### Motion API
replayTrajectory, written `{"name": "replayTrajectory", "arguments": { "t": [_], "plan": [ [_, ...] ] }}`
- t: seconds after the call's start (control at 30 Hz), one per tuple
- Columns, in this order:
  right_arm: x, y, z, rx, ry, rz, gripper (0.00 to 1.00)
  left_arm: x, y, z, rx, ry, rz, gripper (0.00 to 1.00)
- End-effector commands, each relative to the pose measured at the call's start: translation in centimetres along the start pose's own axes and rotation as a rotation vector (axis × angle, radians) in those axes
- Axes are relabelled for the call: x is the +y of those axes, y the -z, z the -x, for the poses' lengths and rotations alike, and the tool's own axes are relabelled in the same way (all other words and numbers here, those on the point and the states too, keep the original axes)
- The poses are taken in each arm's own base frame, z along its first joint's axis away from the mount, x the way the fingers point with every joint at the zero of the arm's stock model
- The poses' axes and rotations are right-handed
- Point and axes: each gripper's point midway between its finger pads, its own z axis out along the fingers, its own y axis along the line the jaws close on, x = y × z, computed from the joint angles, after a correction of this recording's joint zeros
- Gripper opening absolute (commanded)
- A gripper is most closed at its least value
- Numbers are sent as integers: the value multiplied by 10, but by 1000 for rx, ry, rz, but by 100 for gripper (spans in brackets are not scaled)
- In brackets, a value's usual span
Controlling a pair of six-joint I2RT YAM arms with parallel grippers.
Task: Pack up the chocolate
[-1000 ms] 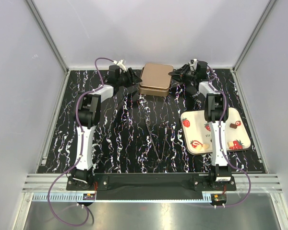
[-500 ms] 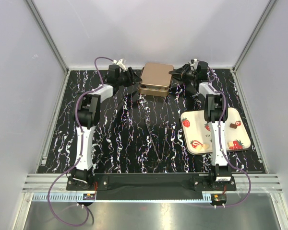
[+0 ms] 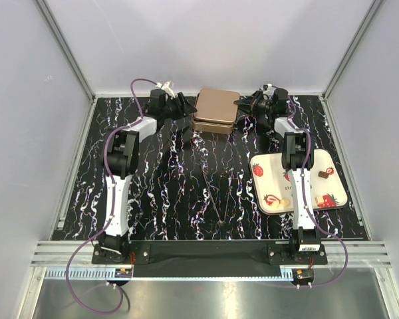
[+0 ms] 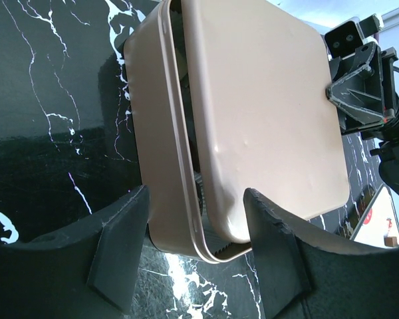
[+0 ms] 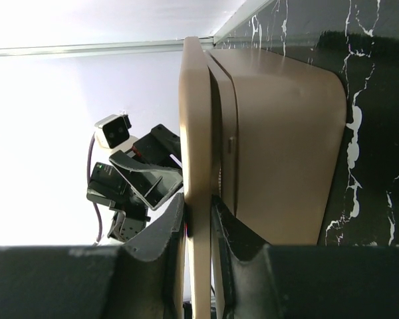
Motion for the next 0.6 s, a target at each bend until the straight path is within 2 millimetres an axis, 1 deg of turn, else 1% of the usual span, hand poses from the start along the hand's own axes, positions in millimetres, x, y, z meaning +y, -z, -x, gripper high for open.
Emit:
{"name": "replayTrajectory", "arguments": {
  "t": [0.0, 0.13, 0.17, 0.2, 0.3, 0.57],
  "plan": [
    [5, 1, -3, 40, 45, 30, 3, -26, 8, 41, -91, -47, -45, 64],
    [-2, 0, -7, 68, 31, 23, 3, -25, 6, 40, -91, -38, -51, 64],
    [-8, 1, -7, 71, 19, 21, 3, -24, 5, 39, -90, -36, -50, 64],
    [-7, 0, -8, 78, 21, 26, 4, -24, 5, 39, -89, -36, -51, 64],
    [-13, 0, -9, 81, 2, 17, 8, -23, 4, 38, -85, -33, -51, 64],
    [-19, -3, -9, 73, -9, -17, 7, -22, 2, 35, -81, -27, -52, 64]
  ]
}}
